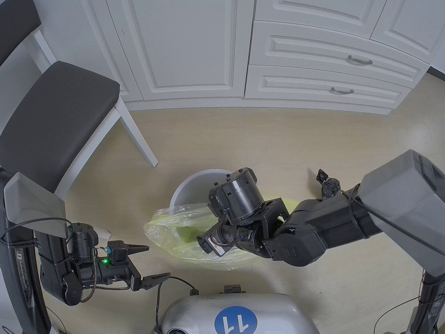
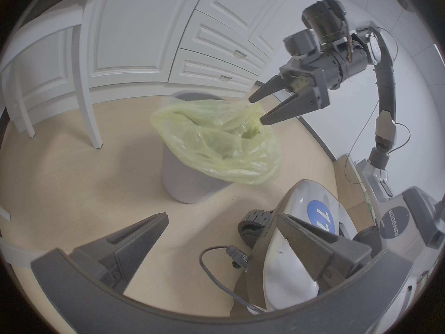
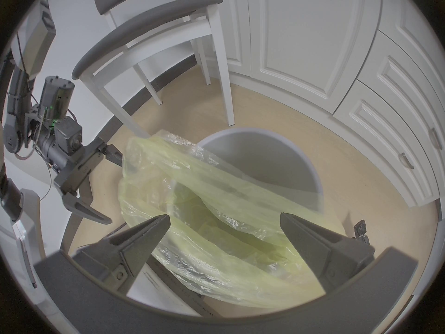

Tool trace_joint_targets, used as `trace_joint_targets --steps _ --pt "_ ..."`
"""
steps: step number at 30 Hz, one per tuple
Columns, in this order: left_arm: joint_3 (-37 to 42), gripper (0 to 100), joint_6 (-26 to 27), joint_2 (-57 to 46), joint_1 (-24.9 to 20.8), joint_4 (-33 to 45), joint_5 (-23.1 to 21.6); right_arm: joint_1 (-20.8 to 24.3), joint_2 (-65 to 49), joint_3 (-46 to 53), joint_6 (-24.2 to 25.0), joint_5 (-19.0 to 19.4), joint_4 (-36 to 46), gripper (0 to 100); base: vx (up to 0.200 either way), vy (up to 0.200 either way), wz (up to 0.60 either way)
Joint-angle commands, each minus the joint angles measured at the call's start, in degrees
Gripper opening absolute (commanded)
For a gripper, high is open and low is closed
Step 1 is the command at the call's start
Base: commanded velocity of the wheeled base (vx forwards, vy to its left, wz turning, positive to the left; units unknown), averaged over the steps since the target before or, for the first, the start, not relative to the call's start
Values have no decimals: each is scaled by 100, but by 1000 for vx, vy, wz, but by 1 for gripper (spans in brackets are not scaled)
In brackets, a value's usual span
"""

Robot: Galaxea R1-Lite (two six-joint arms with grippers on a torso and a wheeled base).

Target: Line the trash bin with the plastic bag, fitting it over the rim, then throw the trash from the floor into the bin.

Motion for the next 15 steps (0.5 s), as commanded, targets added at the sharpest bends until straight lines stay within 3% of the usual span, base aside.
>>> trace_joint_targets --steps 1,9,10,15 --pt "59 100 154 128 14 1 -108 -36 297 -170 -41 8 1 100 0 0 0" --pt "68 100 172 119 23 1 -126 -185 490 -301 -261 60 10 100 0 0 0" --pt "68 100 172 119 23 1 -126 -194 499 -310 -270 69 1 0 0 0 0" --pt "59 100 181 110 31 -8 -134 -212 560 -583 -208 69 -17 0 0 0 0"
